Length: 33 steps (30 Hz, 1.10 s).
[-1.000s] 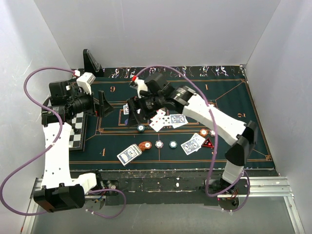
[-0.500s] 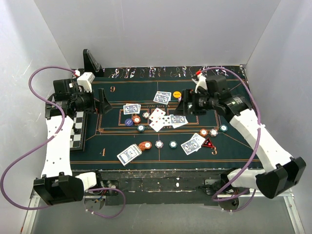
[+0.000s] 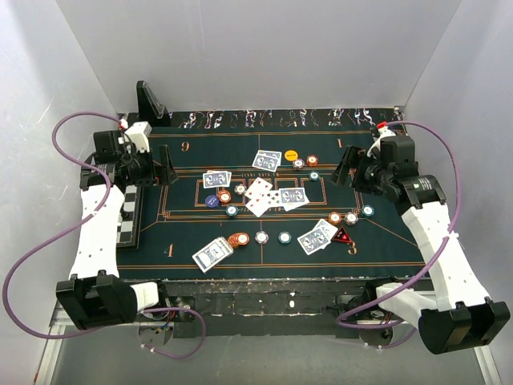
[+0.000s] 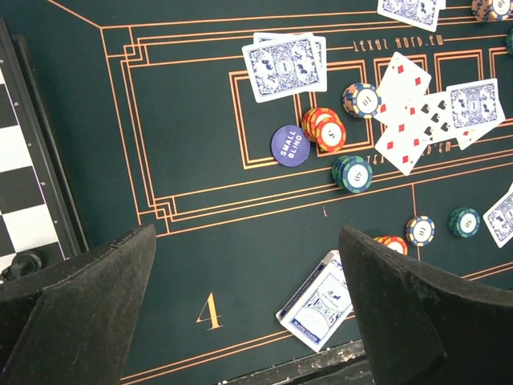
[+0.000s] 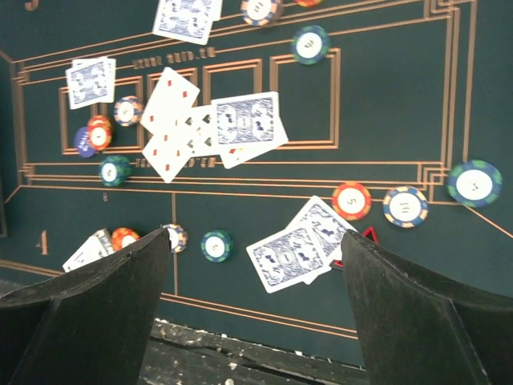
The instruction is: Distribute texas hold em gaming equipment
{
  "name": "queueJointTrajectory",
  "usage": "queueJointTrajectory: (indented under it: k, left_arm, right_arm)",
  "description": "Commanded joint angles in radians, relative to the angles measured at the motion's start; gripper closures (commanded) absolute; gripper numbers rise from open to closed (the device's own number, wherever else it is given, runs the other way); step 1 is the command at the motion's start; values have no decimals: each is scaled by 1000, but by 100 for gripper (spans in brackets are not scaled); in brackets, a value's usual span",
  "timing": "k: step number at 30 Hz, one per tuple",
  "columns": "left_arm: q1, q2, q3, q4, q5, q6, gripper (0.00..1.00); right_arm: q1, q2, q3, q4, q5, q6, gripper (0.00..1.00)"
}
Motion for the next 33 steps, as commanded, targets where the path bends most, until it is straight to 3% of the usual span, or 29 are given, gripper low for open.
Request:
queueJointTrajectory:
  k: [1, 7, 12, 17, 23, 28, 33]
  left_arm:
    - [3, -12, -38, 79, -22, -17, 2]
    - [3, 39, -82, 180, 32, -13, 2]
    - [3, 73, -118, 255, 27, -5, 2]
    - [3, 99, -167, 319, 46, 23, 2]
    - [3, 132, -265, 477, 61, 60, 2]
    - [3, 116, -418, 726, 43, 40, 2]
    - [3, 177, -457, 873, 21, 17, 2]
  right_arm:
    - [-15, -40, -61, -1, 123, -10, 6]
    - [-38, -31, -137, 59, 200, 10, 6]
    - [-44, 38, -119, 56, 487, 76, 5]
    - [-44, 108, -68, 14, 643, 102, 5]
    - [-44, 213, -53, 33, 651, 78, 2]
    - [-44, 173, -175, 241, 605, 61, 2]
    - [-49, 161, -245, 373, 623, 44, 2]
